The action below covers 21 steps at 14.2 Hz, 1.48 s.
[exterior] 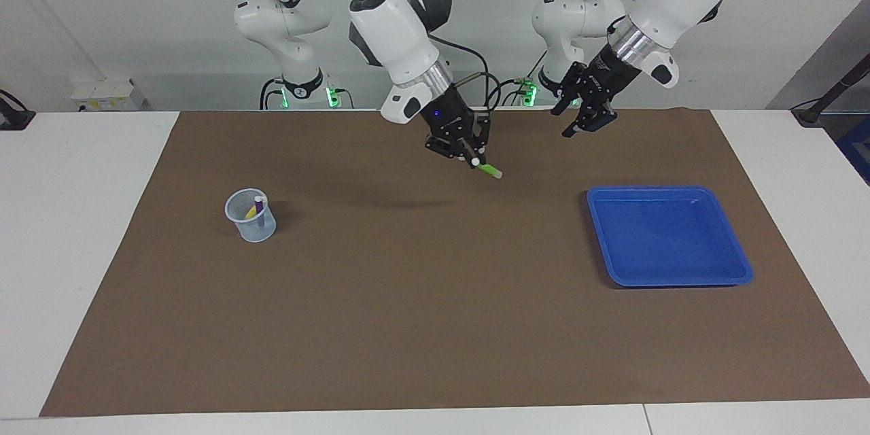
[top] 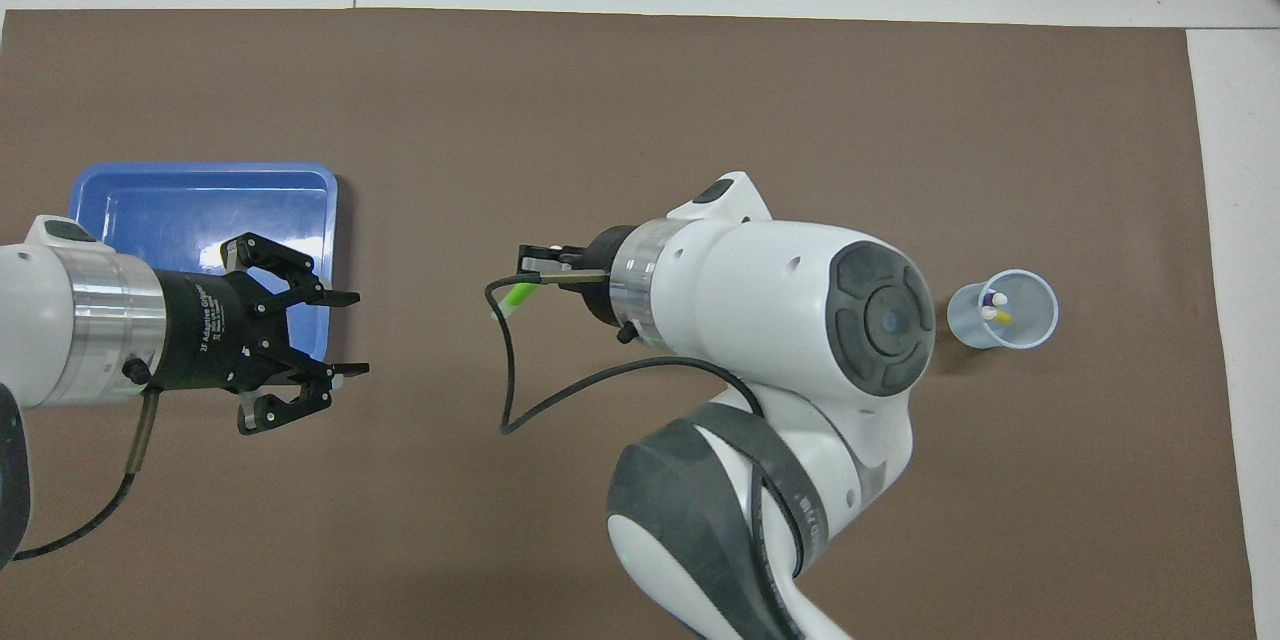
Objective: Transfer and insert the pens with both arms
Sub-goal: 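Open the left gripper while the right gripper pulls the pen away, then move the green pen over the white cup with the right gripper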
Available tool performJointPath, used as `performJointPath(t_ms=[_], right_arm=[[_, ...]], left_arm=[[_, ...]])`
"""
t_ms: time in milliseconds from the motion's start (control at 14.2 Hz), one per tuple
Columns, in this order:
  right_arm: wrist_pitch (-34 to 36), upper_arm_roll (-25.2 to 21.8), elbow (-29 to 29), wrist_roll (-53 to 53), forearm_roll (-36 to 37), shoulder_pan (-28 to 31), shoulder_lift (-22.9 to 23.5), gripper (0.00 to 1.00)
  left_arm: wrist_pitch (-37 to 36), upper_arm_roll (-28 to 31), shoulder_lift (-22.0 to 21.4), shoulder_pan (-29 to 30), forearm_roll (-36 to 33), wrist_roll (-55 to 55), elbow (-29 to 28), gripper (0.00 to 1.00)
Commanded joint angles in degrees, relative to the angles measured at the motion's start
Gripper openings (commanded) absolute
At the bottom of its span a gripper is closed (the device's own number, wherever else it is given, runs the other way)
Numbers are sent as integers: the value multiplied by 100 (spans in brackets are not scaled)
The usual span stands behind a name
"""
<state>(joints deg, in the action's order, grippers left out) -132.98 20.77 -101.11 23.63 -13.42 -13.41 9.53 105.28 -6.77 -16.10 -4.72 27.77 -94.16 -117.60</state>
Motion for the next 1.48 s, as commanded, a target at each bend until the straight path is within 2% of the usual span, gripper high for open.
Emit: performJointPath(t_ms=[0,211,352,563,774,985,1126,1196,1266,1407], right_arm=[[841,50,12,-1023,811,399,-126,0],[1703,59,30,-1825,1341,821,-328,0],[2283,50,91,-2561,1551,1172,-547,0],[2777,50,83,-3870,1964,1840,-803,0],[2577,59,-118,-4971,2413,2472,-830,0],[1700,59,-943,-5614,2493,2913,-1127,0],[1347,68,-1348,-5615,2493,2967,-1242,0],[1163,59,-1507,-5624,2493,2976,-1260,0],[1091,59,-1595,-5581,2484,2976,-1260,0],[1082,50,-1753,-5510,2414,3028,-1295,0]], left_arm=[[-576,79,-297,59,53,1859,-228,63],[-1095,79,-376,594,18,3821,-272,63],[-1281,79,-411,858,-87,4675,-272,63],[-1598,88,-420,1078,-789,6344,-255,63],[-1642,88,-412,1289,-1422,7715,-219,63],[-1371,88,-351,1763,-1704,9192,-132,63],[-1186,88,-211,1896,-2037,9626,79,64],[-1081,79,-149,1896,-2161,9653,227,69],[-1010,79,0,1870,-2267,9654,359,77],[-1009,79,194,1808,-2460,9654,719,100]])
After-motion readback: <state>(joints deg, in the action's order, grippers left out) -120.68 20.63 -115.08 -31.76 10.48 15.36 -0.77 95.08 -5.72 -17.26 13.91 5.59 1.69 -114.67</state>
